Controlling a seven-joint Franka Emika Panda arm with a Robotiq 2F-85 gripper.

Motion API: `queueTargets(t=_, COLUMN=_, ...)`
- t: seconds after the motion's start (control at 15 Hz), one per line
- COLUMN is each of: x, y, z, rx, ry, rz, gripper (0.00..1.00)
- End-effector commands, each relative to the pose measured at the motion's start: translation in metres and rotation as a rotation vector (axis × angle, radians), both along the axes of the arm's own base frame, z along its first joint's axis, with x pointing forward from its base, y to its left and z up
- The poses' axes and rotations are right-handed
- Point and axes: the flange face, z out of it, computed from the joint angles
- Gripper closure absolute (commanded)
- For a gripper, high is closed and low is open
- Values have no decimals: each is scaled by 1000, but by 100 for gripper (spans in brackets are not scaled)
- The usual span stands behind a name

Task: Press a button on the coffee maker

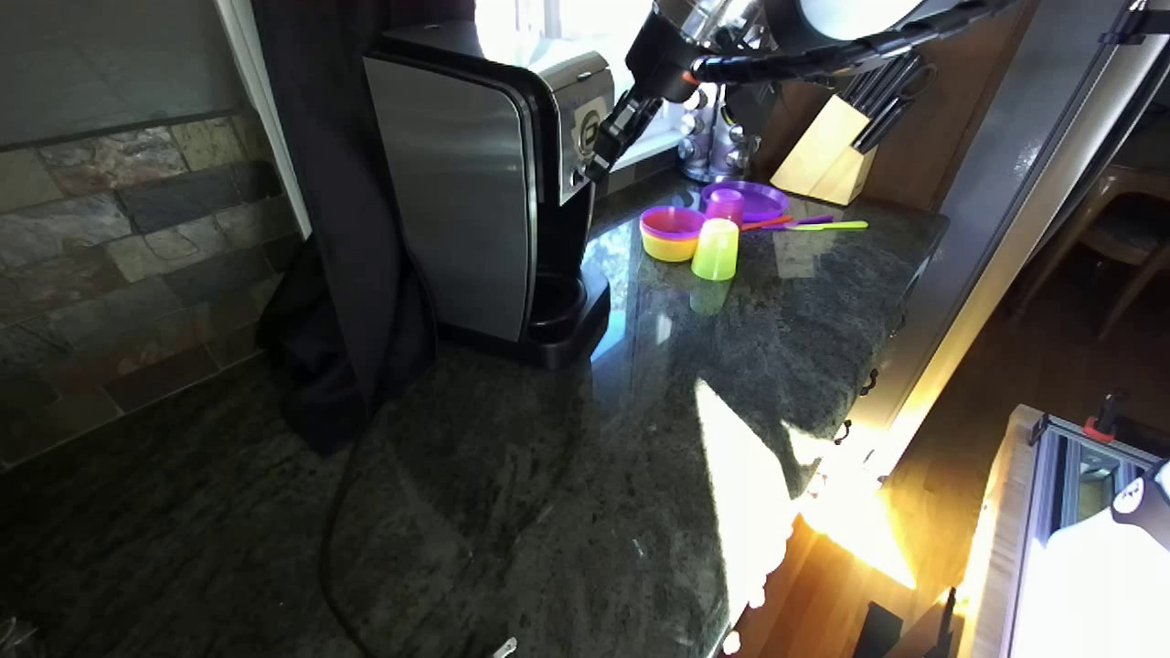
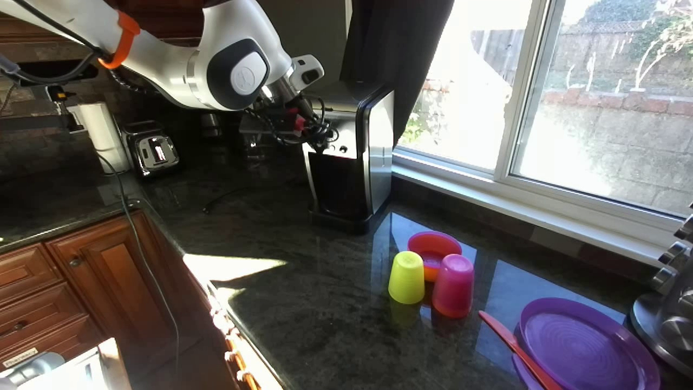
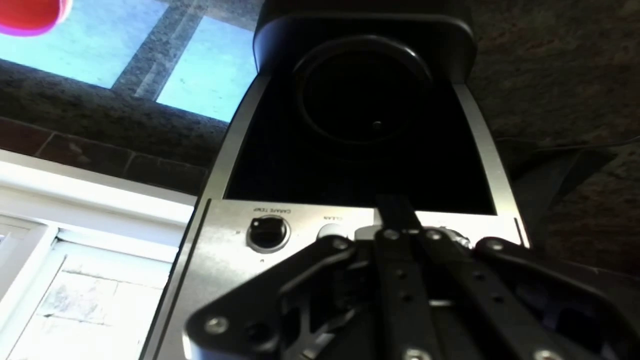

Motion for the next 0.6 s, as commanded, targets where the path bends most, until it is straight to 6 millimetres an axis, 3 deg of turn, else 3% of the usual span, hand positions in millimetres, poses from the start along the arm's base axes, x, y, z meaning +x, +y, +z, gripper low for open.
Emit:
queueTargets(t=0.0, x=7, y=4, z=1, rx=32, ry=-26, rz=-17, gripper=100)
queueTargets(t=0.53, x=8, y=7, z=1, rx=10, ry=-50, rz=10, gripper=100)
